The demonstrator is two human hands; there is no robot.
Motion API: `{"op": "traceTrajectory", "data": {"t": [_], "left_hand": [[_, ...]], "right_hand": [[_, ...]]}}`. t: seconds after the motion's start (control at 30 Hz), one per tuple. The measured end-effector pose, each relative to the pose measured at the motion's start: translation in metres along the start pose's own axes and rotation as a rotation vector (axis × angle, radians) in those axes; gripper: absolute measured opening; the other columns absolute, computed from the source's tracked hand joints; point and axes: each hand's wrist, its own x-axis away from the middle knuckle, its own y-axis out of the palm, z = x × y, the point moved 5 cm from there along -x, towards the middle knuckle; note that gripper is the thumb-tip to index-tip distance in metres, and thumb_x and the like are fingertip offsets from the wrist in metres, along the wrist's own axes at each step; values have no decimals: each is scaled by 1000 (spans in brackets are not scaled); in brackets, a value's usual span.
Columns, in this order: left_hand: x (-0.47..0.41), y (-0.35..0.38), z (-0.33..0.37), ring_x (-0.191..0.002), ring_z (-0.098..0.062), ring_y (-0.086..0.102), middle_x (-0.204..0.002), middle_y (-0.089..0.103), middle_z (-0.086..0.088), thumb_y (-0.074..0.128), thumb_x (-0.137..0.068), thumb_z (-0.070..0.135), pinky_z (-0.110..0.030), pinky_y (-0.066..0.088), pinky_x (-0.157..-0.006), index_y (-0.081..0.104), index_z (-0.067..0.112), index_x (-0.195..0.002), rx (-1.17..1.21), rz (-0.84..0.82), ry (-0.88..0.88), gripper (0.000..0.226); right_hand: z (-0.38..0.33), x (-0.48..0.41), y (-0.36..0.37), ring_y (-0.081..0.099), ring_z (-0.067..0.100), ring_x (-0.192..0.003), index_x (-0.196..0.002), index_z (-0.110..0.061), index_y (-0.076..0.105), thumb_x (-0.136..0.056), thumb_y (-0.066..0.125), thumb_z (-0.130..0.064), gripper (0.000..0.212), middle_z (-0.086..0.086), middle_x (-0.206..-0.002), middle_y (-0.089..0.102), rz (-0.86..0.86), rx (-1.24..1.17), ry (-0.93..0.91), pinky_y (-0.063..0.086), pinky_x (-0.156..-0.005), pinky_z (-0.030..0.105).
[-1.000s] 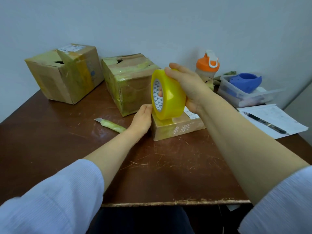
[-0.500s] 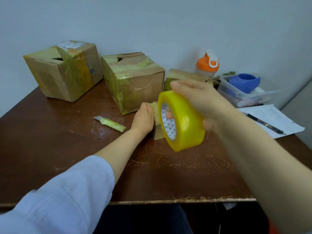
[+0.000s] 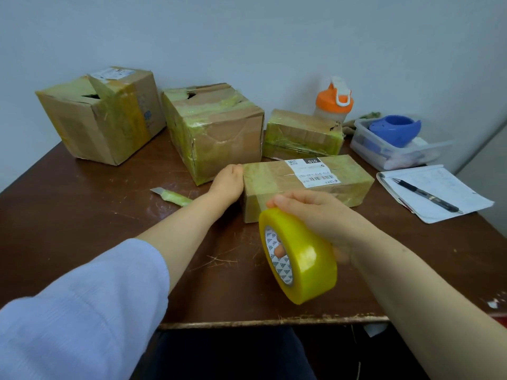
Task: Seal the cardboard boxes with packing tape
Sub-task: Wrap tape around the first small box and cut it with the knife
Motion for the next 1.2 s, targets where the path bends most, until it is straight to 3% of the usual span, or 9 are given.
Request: {"op": "traceTrajectory", "data": {"t": [0.1, 0.23, 0.33, 0.5, 0.6, 0.83, 0.93, 1.03, 1.2], "left_hand": [[0, -12, 19, -129, -32, 42, -142, 44, -19, 28, -101, 26, -33, 36, -101, 44, -1, -135, -61, 86, 5, 46], [14, 15, 67, -143, -25, 21, -154, 26, -10, 18, -101, 39, -41, 12, -115, 29, 8, -146, -638, 126, 565, 56], [1, 42, 44, -146, -24, -2, -160, 5, -7, 10, -96, 55, -45, -5, -115, 6, 14, -151, -992, -72, 446, 69], [-5, 40, 37, -132, -33, 35, -148, 35, -14, 18, -97, 51, -44, 27, -105, 20, 17, -150, -965, -82, 421, 62], [-9, 27, 45, -106, -33, 55, -115, 61, -12, 26, -101, 36, -37, 39, -80, 59, 13, -110, -811, -20, 495, 42], [-20, 14, 41, -79, -26, 49, -84, 56, -8, 27, -101, 46, -33, 33, -67, 50, 14, -68, -767, -38, 327, 51], [-20, 13, 44, -99, -31, 54, -115, 61, -17, 25, -100, 48, -36, 40, -80, 61, 7, -95, -758, -58, 276, 55], [-9, 24, 39, -141, -28, 24, -153, 28, -13, 17, -97, 54, -44, 21, -112, 22, 9, -148, -843, -95, 332, 68], [-8, 25, 34, -145, -28, 7, -156, 19, -14, 20, -99, 50, -41, 7, -116, 12, 8, -150, -834, -113, 330, 67]], "right_hand": [[-1, -5, 1, 67, 30, -52, -118, -11, 57, -91, 61, -28, 32, 21, -104, 63, -27, -5, 23, 58, -52, 40], [-1, -8, 0, 66, 29, -50, -115, -9, 56, -91, 61, -27, 31, 21, -98, 63, -40, -11, 17, 57, -51, 39], [0, -8, -1, 67, 30, -52, -117, -9, 56, -92, 60, -27, 31, 21, -99, 64, -55, -9, 13, 57, -52, 39], [-1, -8, -1, 66, 28, -50, -119, -9, 55, -92, 59, -27, 33, 21, -102, 61, -63, -5, 8, 57, -51, 37], [0, -7, 0, 66, 27, -50, -116, -10, 56, -92, 60, -28, 30, 22, -104, 62, -72, 28, 8, 57, -52, 38], [0, -10, -4, 67, 29, -51, -116, -11, 56, -91, 61, -27, 30, 21, -103, 63, -65, 18, 8, 57, -53, 38], [2, -11, -4, 66, 29, -50, -116, -10, 56, -92, 60, -26, 29, 21, -100, 63, -64, -1, 10, 57, -53, 39], [3, -14, -5, 67, 29, -51, -117, -10, 56, -92, 60, -27, 31, 22, -103, 63, -72, 5, 5, 57, -54, 39], [0, -14, -3, 66, 28, -49, -116, -9, 56, -92, 61, -27, 30, 19, -95, 64, -71, 15, -7, 57, -51, 37]]}}
